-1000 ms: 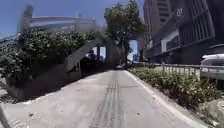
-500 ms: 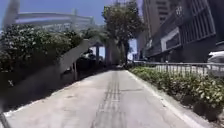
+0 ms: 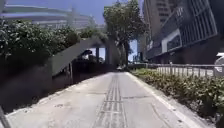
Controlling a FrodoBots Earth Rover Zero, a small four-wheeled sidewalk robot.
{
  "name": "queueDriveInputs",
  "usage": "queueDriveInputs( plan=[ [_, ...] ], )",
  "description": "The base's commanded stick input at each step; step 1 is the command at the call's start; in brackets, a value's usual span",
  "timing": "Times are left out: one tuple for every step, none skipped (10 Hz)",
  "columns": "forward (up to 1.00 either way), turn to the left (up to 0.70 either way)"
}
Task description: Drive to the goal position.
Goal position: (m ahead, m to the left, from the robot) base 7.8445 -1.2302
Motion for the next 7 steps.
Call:
queueDriveInputs(
  plan=[
    [0.7,0.0],
    [0.7,0.0],
    [0.7,0.0],
    [0.7,0.0],
    [0.7,0.0],
    [0.7,0.0],
    [0.7,0.0]
  ],
)
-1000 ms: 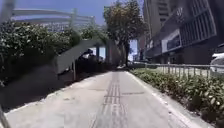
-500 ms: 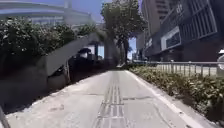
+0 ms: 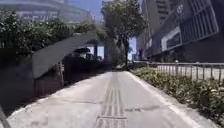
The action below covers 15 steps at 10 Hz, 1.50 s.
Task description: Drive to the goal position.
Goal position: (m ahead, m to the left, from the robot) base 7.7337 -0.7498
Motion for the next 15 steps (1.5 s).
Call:
queueDriveInputs(
  plan=[
    [0.7,0.0],
    [0.7,0.0],
    [0.7,0.0],
    [0.7,0.0],
    [0.7,0.0],
    [0.7,0.0],
    [0.7,0.0],
    [0.7,0.0],
    [0.7,0.0],
    [0.7,0.0],
    [0.7,0.0],
    [0.7,0.0],
    [0.7,0.0],
    [0.7,0.0],
    [0.7,0.0]
  ],
)
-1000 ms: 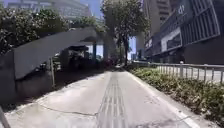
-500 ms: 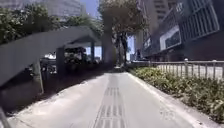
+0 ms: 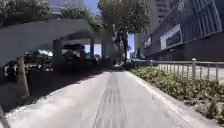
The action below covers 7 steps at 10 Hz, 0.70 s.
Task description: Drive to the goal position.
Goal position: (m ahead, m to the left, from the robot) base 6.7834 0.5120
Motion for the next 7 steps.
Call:
queueDriveInputs(
  plan=[
    [0.7,0.0],
    [0.7,0.0],
    [0.7,0.0],
    [0.7,0.0],
    [0.7,0.0],
    [0.7,0.0],
    [0.7,0.0]
  ],
)
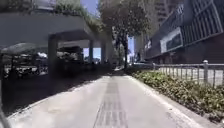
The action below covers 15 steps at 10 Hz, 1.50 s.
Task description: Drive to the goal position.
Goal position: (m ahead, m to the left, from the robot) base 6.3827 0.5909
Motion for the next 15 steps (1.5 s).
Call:
queueDriveInputs(
  plan=[
    [0.7,0.0],
    [0.7,0.0],
    [0.7,0.0],
    [0.7,0.0],
    [0.7,0.0],
    [0.7,0.0],
    [0.7,0.0],
    [0.7,0.0],
    [0.7,0.0],
    [0.7,0.0],
    [0.7,0.0],
    [0.7,0.0],
    [0.7,0.0],
    [0.7,0.0],
    [0.7,0.0]
  ],
)
